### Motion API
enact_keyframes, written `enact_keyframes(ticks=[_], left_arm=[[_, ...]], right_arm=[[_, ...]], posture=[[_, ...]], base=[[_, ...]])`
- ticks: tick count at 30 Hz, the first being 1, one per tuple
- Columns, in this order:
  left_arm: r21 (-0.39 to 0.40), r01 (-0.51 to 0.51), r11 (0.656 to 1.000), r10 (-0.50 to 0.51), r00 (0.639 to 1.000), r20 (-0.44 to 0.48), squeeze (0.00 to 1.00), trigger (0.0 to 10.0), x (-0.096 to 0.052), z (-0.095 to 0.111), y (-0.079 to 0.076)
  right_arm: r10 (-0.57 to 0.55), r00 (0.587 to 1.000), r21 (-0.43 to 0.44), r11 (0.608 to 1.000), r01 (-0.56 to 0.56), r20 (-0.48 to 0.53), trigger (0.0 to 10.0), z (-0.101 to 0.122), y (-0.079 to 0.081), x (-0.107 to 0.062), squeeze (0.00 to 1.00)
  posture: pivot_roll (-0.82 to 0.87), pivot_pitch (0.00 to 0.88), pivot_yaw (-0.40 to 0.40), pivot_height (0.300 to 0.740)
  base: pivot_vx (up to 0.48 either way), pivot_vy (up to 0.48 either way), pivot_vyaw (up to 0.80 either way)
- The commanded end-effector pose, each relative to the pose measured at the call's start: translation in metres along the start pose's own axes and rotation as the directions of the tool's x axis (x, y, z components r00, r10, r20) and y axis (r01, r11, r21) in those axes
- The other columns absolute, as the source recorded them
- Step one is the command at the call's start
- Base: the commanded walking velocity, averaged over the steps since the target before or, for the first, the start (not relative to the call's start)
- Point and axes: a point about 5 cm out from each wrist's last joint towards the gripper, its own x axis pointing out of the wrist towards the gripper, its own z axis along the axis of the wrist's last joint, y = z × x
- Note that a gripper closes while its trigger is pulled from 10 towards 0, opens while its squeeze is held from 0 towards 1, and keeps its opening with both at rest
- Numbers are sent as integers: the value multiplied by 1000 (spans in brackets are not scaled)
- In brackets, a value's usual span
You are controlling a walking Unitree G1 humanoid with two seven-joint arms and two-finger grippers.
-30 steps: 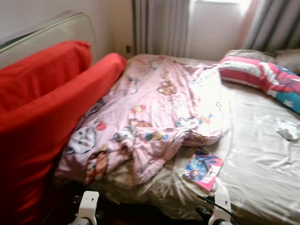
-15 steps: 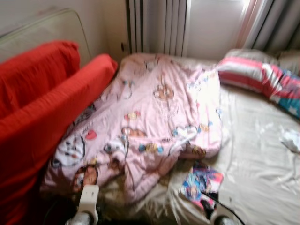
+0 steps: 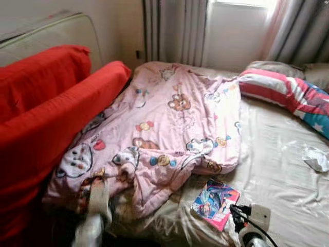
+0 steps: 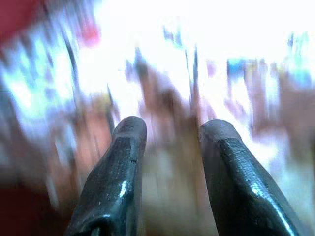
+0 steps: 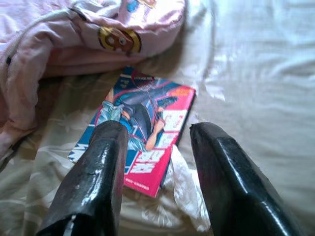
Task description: Clean up the room
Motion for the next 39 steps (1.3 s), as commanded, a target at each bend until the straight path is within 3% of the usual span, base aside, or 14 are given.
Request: enact_keyframes(ticks=[1, 3, 12, 16, 22, 31, 39], left_arm=[[2, 3, 1000, -3, 989, 150, 0, 10000, 13, 38, -2], [11, 2, 1000, -4, 982, 191, 0, 10000, 14, 45, -5], [-24, 37, 999, -30, 967, 253, 0, 10000, 12, 48, -16], [-11, 31, 999, -27, 965, 259, 0, 10000, 9, 45, -14], [-20, 20, 1000, -14, 964, 265, 0, 10000, 8, 45, -8], [-22, 44, 999, -38, 973, 229, 0, 10000, 9, 39, -15], [-1, 139, 990, -137, 972, 192, 0, 10000, 13, 41, -29]], right_arm=[[23, 966, -31, 999, -16, 257, 10000, 81, 6, 27, 0], [39, 948, -52, 998, -23, 317, 10000, 98, 9, 30, 0], [44, 916, -45, 999, -29, 400, 10000, 113, 6, 29, 0], [-16, 909, -1, 1000, 18, 417, 10000, 107, -6, 24, 0], [-38, 919, -18, 999, 49, 393, 10000, 92, -15, 18, 0], [-15, 936, -38, 999, 31, 351, 10000, 87, -7, 21, 0], [-14, 941, -52, 998, 33, 337, 10000, 86, -2, 23, 0]], posture=[[11, 0, -33, 740], [-3, 0, -32, 740], [-17, 0, -52, 740], [11, 0, -55, 740], [-17, 0, -42, 740], [-9, 0, -33, 740], [8, 0, -28, 740]], base=[[0, 0, 0], [0, 0, 0], [0, 0, 0], [0, 0, 0], [0, 0, 0], [0, 0, 0], [0, 0, 0]])
